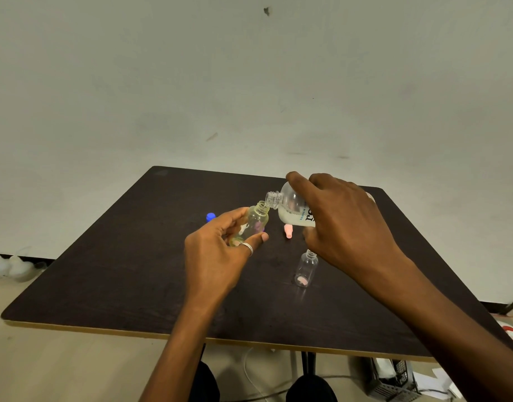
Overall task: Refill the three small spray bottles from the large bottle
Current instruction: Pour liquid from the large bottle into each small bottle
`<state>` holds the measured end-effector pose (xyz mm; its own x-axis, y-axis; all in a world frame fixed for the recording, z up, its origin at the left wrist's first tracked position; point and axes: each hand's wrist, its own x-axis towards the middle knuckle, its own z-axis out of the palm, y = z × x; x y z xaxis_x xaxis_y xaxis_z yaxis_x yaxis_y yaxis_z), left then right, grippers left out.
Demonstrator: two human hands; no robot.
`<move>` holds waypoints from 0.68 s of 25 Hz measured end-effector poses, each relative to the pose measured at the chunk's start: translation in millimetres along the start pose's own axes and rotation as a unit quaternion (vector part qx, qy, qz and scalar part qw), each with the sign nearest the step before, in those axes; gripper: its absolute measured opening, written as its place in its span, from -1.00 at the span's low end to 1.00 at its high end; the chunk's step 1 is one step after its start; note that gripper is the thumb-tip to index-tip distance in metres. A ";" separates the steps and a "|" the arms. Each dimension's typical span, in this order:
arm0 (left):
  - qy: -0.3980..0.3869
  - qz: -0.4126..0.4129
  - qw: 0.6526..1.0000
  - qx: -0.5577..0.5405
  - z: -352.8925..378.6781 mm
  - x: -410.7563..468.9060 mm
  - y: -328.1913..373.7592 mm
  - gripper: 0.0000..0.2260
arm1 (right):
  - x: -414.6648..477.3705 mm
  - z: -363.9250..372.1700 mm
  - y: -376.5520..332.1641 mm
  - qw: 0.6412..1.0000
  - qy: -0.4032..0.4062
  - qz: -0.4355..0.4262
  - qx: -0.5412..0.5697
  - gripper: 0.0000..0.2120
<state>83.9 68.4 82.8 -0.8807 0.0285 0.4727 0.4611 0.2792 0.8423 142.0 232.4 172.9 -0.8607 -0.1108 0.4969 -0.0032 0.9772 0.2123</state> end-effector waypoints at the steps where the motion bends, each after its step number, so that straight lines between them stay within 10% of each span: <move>1: 0.001 0.001 1.000 0.000 0.0 0.1 -0.4 -0.50 | 0.0 -0.4 -0.2 1.000 0.001 0.001 -0.001 -0.29; 17: 0.000 0.003 1.000 -0.011 0.7 -0.5 -0.5 -0.50 | 0.6 -3.3 -1.6 1.000 0.003 -0.004 0.000 -0.30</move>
<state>84.0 68.9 82.0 -0.8782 0.0296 0.4774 0.4682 0.2577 0.8452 143.1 230.1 175.7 -0.8576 -0.1189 0.5004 -0.0098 0.9765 0.2152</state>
